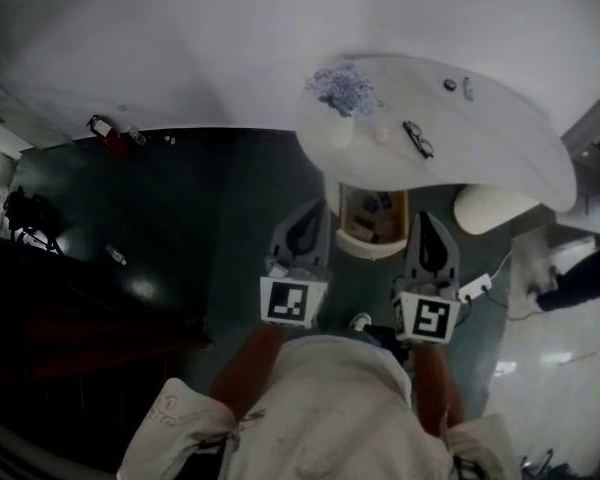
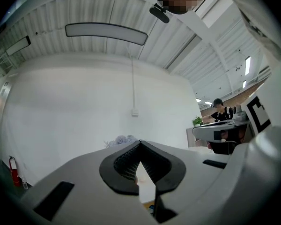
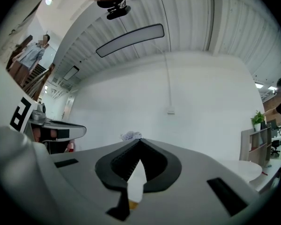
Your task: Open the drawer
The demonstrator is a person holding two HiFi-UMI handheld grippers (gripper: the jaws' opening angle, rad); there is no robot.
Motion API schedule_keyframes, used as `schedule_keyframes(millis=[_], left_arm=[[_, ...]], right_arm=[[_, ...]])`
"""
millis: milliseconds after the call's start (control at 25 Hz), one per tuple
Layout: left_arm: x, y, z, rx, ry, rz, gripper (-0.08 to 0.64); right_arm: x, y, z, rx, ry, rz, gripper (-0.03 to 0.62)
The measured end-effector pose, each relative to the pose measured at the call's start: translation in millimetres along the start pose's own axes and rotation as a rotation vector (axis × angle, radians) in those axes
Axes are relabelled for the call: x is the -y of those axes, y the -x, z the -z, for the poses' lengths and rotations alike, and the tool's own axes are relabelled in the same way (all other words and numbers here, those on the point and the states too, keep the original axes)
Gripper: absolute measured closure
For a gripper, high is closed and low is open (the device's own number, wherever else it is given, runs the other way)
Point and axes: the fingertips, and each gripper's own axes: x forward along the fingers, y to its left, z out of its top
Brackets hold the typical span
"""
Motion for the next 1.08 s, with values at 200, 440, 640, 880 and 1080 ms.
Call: schedule_keyframes(millis=[200, 440, 640, 880, 1080], left_arm=[[3, -7, 4, -0.001, 0.001, 0.013, 0.564], [-1, -13, 1, 0.010, 0.013, 0.007, 0.565], [-4, -14, -1, 0.014, 0.027, -0.005, 0.565], [-6, -12, 0, 0.011, 0.023, -0.011, 0.565], [-5, -12, 2, 0.009, 0.024, -0.017, 0.565]], right_arm=[[3, -7, 0, -0.006, 0.016, -0.002, 0.588], [4, -14, -1, -0.010, 0.014, 0.001, 0.588], [4, -19, -2, -0.004, 0.025, -0.002, 0.588], [1, -19, -1, -0.011, 0.028, -0.003, 0.588], [2, -21, 4, -0.018, 0.035, -0.008, 0.588]])
